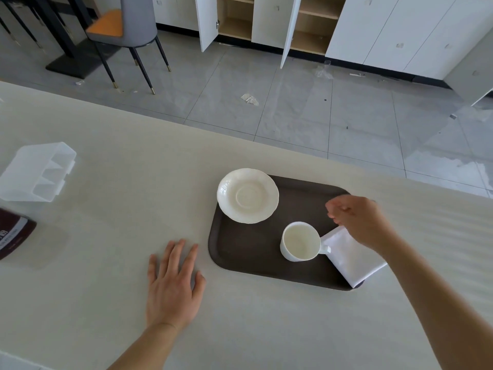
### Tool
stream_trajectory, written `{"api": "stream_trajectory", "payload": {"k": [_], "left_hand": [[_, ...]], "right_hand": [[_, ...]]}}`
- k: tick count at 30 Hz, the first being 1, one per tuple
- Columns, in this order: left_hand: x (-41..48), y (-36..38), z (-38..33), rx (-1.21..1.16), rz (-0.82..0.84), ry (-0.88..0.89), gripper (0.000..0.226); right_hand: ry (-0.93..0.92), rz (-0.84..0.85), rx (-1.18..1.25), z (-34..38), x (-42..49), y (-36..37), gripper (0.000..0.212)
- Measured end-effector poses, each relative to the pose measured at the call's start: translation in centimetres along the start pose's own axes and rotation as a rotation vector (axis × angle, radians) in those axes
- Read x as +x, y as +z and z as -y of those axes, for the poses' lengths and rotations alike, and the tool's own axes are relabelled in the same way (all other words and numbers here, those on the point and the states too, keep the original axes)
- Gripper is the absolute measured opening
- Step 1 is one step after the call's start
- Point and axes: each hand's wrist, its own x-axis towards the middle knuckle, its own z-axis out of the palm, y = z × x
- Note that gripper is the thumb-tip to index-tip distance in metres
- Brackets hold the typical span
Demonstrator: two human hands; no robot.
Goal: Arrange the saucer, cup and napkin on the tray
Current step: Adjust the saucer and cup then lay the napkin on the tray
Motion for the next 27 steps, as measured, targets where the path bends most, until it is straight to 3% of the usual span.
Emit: {"api": "stream_trajectory", "payload": {"k": [6,9,18,27], "left_hand": [[0.0,0.0,-0.1,-0.010,-0.020,-0.005,0.059],[-0.1,0.0,-0.2,-0.002,-0.023,-0.007,0.059],[0.0,0.3,-0.1,-0.019,-0.046,-0.011,0.059],[-0.1,0.1,-0.2,-0.017,-0.042,-0.016,0.061]], "right_hand": [[-0.069,0.152,-0.227,-1.6,-5.0,0.9,0.015],[-0.116,0.094,-0.254,-1.8,-5.3,2.2,0.003],[-0.253,-0.014,-0.230,-2.7,-5.3,3.9,0.007],[-0.157,-0.189,-0.149,-2.9,-5.2,5.2,0.010]]}}
